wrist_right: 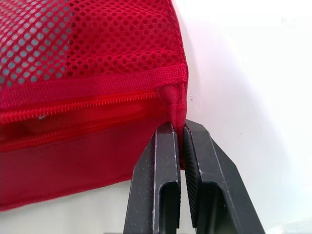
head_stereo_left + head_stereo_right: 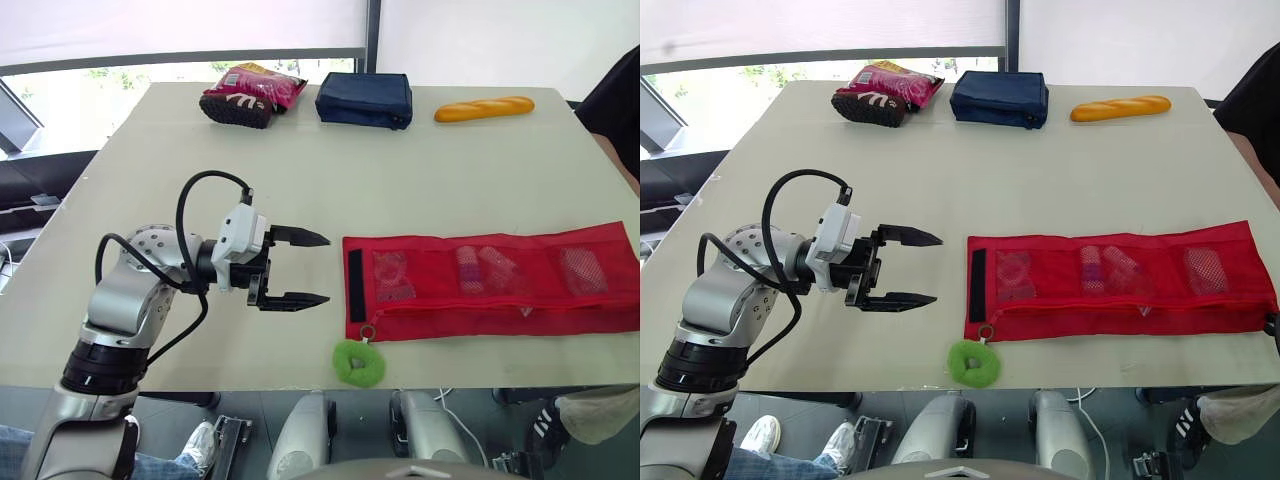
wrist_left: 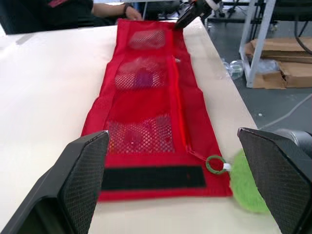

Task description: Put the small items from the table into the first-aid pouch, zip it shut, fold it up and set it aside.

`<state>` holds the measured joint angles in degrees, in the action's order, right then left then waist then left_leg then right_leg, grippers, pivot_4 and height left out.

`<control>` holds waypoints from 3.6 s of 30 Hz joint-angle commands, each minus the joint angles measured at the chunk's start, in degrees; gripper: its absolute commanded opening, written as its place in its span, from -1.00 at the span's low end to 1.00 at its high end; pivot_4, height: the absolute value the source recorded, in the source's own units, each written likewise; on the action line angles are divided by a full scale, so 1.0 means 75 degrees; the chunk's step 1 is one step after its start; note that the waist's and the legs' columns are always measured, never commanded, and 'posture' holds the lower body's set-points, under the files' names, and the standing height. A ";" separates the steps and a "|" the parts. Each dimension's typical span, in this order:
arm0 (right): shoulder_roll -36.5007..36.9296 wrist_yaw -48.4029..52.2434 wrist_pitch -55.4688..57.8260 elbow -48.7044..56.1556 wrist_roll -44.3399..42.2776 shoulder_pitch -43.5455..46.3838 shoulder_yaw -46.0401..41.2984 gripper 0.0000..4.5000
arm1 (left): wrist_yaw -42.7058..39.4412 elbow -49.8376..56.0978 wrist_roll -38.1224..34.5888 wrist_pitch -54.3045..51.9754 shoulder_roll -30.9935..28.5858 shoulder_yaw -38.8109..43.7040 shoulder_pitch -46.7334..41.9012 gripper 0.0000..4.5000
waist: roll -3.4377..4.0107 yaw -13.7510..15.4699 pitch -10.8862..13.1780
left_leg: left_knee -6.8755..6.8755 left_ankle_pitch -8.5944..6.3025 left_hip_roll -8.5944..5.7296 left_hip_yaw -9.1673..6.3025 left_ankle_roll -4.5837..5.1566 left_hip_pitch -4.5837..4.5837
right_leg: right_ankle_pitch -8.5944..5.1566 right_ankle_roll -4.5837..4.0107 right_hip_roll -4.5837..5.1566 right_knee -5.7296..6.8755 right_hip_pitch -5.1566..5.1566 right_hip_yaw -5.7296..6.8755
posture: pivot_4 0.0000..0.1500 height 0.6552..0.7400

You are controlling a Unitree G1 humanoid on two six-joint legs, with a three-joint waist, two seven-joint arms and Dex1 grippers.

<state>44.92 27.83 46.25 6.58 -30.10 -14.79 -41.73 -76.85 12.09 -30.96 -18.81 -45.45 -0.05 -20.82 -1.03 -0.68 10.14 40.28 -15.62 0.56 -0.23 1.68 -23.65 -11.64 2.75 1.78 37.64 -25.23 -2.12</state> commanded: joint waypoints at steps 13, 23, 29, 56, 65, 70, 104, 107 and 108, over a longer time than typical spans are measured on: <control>0.0154 0.3595 -0.1420 0.3018 -0.1459 -0.2055 -0.2360 0.96 | 0.2384 0.0179 -0.0853 -0.2960 0.0579 0.0318 0.0236 1.00 | -0.0008 -0.0026 0.0003 | 0.0000 -0.0001 0.0017 -0.0009 -0.0001 0.0004 | -0.0001 0.0003 -0.0004 0.0000 0.0001 0.0003 | 1.00 0.30; 0.0389 0.3098 -0.0751 0.5317 -0.4336 -0.1858 -0.2451 0.96 | 0.3614 -0.0782 -0.0638 -0.4881 0.1341 -0.0333 -0.0435 1.00 | -0.0016 0.0014 0.0006 | 0.0000 -0.0001 0.0006 -0.0018 -0.0001 -0.0002 | 0.0001 0.0005 0.0003 0.0001 0.0001 0.0008 | 1.00 0.30; -0.0084 0.1997 -0.1301 0.6458 -0.4634 -0.1685 -0.1747 0.96 | 0.4061 -0.0784 -0.1087 -0.6072 0.2048 -0.0464 -0.0505 1.00 | -0.0023 0.0053 -0.0002 | 0.0000 0.0000 0.0006 -0.0023 -0.0001 -0.0001 | 0.0000 0.0002 0.0005 0.0002 0.0003 0.0010 | 1.00 0.30; 0.0341 0.1296 -0.1964 0.6746 -0.5190 -0.2116 -0.1454 1.00 | 0.5358 -0.1880 -0.2734 -0.8380 0.4138 0.1655 -0.1100 -0.67 | -0.0024 0.0187 -0.0016 | 0.0003 0.0000 -0.0011 -0.0026 -0.0001 0.0003 | -0.0001 -0.0001 0.0020 0.0000 0.0016 0.0019 | 1.00 0.30; 0.0875 0.0179 -0.1408 0.6765 -0.4361 -0.0345 0.2349 1.00 | 0.5980 -0.2663 -0.2617 -0.8022 0.4538 0.2230 -0.1684 -0.98 | -0.0038 0.0165 -0.0015 | 0.0002 0.0000 -0.0022 -0.0025 -0.0002 -0.0002 | 0.0000 -0.0003 0.0015 0.0001 0.0007 0.0019 | 1.00 0.30; 0.0634 0.0054 -0.0904 0.6161 -0.3057 0.1224 0.4978 1.00 | 0.5858 -0.3040 -0.2218 -0.7450 0.4480 0.1843 -0.1918 -0.98 | -0.0044 0.0170 -0.0014 | 0.0003 0.0001 -0.0023 -0.0032 -0.0003 -0.0001 | 0.0003 -0.0004 0.0020 0.0002 0.0004 0.0016 | 1.00 0.30; -0.1017 0.1326 -0.1162 0.3706 0.1833 0.3472 0.8214 -0.97 | 0.5050 -0.4405 -0.0743 -0.5367 0.3585 0.1128 -0.2094 -1.00 | -0.0047 -0.0029 -0.0027 | 0.0002 0.0001 -0.0021 -0.0052 -0.0004 0.0018 | 0.0033 0.0005 0.0016 0.0014 0.0011 0.0032 | 1.00 0.30; -0.1406 0.1155 -0.0812 0.4241 0.0877 0.2938 0.7055 -0.97 | 0.4885 -0.4331 -0.0673 -0.5255 0.3310 0.1061 -0.1946 -1.00 | -0.0046 -0.0047 -0.0027 | 0.0001 0.0001 -0.0017 -0.0057 -0.0004 0.0016 | 0.0037 -0.0002 0.0014 0.0020 0.0005 0.0025 | 1.00 0.30; -0.1550 0.1074 -0.0735 0.4369 0.0572 0.2712 0.6673 -0.97 | 0.4822 -0.4320 -0.0656 -0.5216 0.3223 0.1032 -0.1899 -1.00 | -0.0046 -0.0046 -0.0027 | 0.0000 0.0001 -0.0015 -0.0060 -0.0004 0.0016 | 0.0037 -0.0002 0.0014 0.0021 0.0004 0.0025 | 1.00 0.30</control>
<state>33.62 36.66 39.97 36.04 -22.16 6.44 12.49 -40.94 -20.38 -37.79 -59.08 -19.19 6.61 -36.33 -1.37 -1.02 9.94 40.27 -15.61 0.47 -0.69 1.65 -23.52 -11.36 2.73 1.87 37.80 -25.20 -1.93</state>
